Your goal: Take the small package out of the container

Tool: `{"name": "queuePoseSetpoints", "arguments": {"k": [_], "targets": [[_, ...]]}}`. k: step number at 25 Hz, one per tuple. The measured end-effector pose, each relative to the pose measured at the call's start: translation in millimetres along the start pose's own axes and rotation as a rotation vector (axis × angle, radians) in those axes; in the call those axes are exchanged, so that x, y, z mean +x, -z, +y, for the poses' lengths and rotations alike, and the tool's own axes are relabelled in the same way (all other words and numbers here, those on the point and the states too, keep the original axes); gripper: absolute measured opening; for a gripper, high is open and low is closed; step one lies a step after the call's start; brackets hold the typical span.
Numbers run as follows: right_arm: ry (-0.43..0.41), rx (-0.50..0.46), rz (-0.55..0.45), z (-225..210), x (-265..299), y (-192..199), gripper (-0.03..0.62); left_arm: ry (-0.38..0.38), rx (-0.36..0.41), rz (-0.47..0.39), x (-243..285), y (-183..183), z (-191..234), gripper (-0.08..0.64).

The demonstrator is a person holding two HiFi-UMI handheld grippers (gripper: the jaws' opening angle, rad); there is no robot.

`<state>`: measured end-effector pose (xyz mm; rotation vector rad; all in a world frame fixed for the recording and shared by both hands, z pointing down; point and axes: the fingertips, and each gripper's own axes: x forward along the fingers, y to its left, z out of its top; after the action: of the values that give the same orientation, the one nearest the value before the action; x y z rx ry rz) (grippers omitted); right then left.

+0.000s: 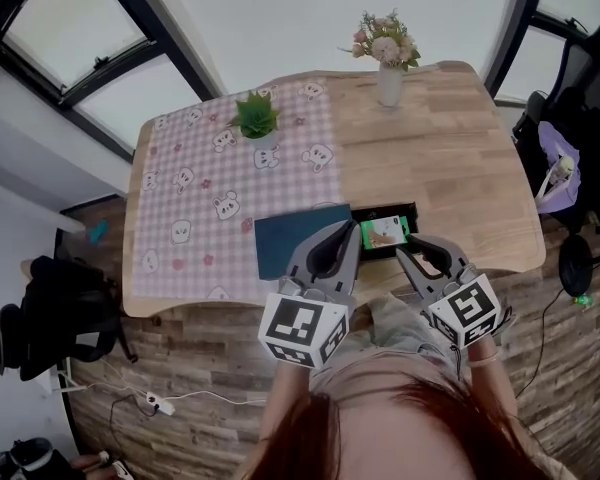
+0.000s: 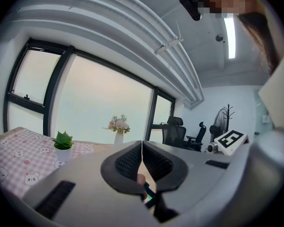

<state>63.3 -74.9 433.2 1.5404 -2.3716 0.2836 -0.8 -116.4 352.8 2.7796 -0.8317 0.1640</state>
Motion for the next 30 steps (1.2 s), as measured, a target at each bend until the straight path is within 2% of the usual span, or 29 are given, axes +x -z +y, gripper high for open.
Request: {"name": "queuePoseSetpoints", "arguments": {"k": [9, 19, 30], "targets": [[-0.102, -0.049, 0.118, -24.5, 24.5, 27.0, 0.117, -0.052, -0.036, 0.01, 33.2, 1.8, 10.2, 0.011], [-0.258, -0.129, 0.207, -26.0, 46.5, 50.7, 0.151, -0.157, -0.091, 0.015, 44.1, 13.8, 24.8, 0.011], [-0.364, -0.234, 0.299, -29.6, 68.9, 82.9, 0.206, -0.242, -0.132, 0.028, 49.5, 31.8, 34.7, 0.011]]}}
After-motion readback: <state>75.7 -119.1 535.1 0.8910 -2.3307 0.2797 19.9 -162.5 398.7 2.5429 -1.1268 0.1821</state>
